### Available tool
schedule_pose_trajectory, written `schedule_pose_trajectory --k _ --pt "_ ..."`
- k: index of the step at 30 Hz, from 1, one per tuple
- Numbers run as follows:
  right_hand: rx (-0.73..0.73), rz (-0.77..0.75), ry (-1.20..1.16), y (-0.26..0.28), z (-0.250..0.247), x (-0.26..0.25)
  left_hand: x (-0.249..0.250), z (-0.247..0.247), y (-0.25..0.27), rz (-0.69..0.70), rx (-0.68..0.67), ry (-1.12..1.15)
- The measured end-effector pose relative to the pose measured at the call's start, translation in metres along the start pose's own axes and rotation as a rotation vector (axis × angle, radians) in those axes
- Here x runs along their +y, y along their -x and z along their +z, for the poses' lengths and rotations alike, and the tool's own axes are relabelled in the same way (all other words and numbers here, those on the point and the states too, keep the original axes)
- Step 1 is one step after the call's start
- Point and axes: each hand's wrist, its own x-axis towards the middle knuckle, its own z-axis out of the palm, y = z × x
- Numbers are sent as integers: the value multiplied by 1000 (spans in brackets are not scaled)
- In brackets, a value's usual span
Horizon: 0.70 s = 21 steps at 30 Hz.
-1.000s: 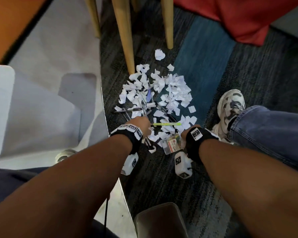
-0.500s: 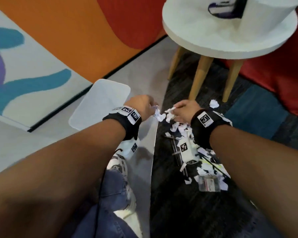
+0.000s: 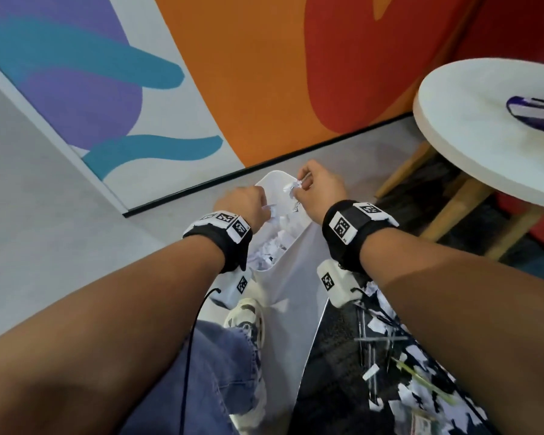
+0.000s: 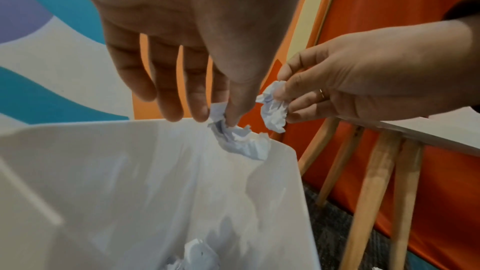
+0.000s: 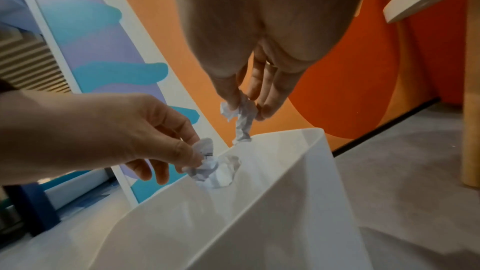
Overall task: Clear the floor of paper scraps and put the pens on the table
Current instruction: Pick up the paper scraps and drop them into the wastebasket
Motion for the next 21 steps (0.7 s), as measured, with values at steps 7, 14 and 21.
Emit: schedule_pose_trajectory --k 7,14,21 --pt "-119 100 156 7 8 28 0 9 1 -4 -145 -34" --pt "-33 193 189 25 -21 58 35 7 13 134 -75 -7" --pt "-103 439 195 86 -56 133 127 47 46 354 -192 129"
